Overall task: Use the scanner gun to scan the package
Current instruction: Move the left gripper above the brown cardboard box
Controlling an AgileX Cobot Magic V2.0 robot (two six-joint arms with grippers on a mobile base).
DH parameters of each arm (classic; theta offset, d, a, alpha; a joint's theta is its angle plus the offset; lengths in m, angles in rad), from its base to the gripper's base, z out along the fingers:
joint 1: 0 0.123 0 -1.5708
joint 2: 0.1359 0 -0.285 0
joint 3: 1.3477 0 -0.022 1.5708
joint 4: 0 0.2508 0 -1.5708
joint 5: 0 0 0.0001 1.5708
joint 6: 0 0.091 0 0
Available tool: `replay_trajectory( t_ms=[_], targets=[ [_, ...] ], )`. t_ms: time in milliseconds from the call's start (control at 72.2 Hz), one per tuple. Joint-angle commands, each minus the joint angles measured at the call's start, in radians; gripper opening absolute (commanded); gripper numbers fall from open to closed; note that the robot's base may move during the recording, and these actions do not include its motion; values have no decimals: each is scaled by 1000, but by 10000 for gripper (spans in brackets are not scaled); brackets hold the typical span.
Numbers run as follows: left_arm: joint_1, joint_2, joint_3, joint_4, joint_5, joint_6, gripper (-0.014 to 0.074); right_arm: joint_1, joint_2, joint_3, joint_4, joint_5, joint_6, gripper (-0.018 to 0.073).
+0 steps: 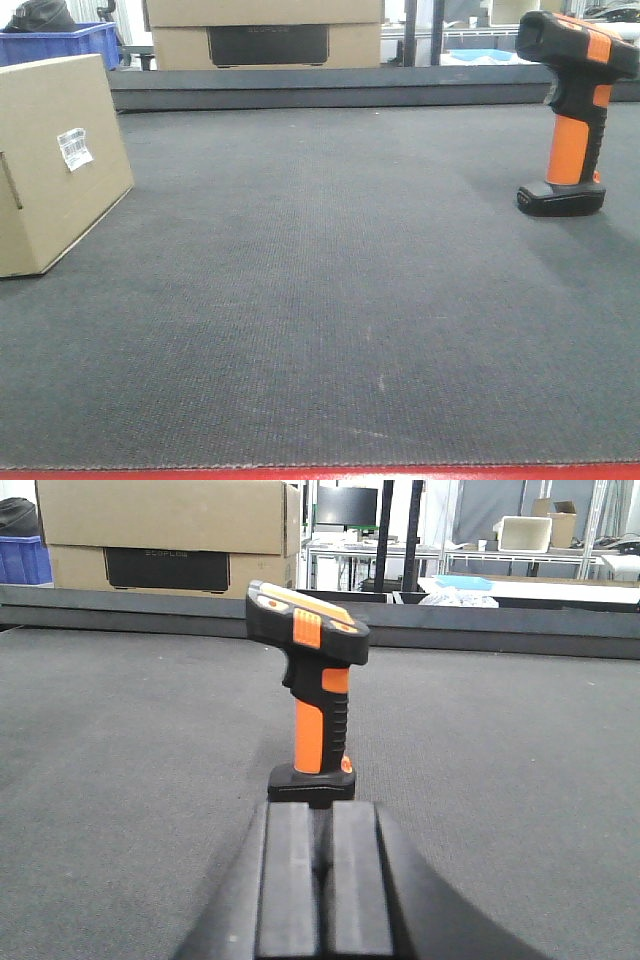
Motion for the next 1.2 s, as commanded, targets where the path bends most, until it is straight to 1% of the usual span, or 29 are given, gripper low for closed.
replay_trajectory(
  t_ms=[0, 69, 360, 485, 568, 637, 692, 748, 803, 844, 997, 1052, 1191],
  targets=[
    [-1, -3, -2, -2, -20, 4, -111, 0, -3, 0, -1, -23, -3, -167],
    [-1, -3, -2, -2, -40, 4, -111, 0, -3, 0, -1, -23, -3, -167],
    [-1, -3, -2, -1, -45, 4, -111, 0, -3, 0, -1, -23, -3, -167],
    [-1, -3, -2, -1, -71, 4, -111, 0, -3, 0, -1, -23, -3, -167],
    [-1, -3, -2, -4, -134, 4, -111, 0, -3, 0, -1, -23, -3, -167],
    [-1, -3, -2, -7, -211, 4, -111, 0, -3, 0, -1, -23, -3, -167],
    [2, -3, -2, 23, -241, 6, -111, 0, -3, 0, -1, -23, -3, -167],
    [2, -3, -2, 68, -204, 6, -111, 0, -3, 0, -1, -23, -3, -167],
    [-1, -3, -23, 120, -105, 6, -111, 0, -3, 0, -1, -23, -3, -167],
    [-1, -3, -66, 144, -26, 6, -111, 0, -3, 0, -1, -23, -3, -167],
    [-1, 43, -217, 139, 118, 6, -111, 0, -3, 0, -1, -23, -3, -167],
    [-1, 89, -278, 127, 155, 6, -111, 0, -3, 0, -1, -23, -3, -167],
    [-1, 249, -412, 125, 227, 6, -111, 0, -3, 0, -1, -23, -3, -167]
  ],
)
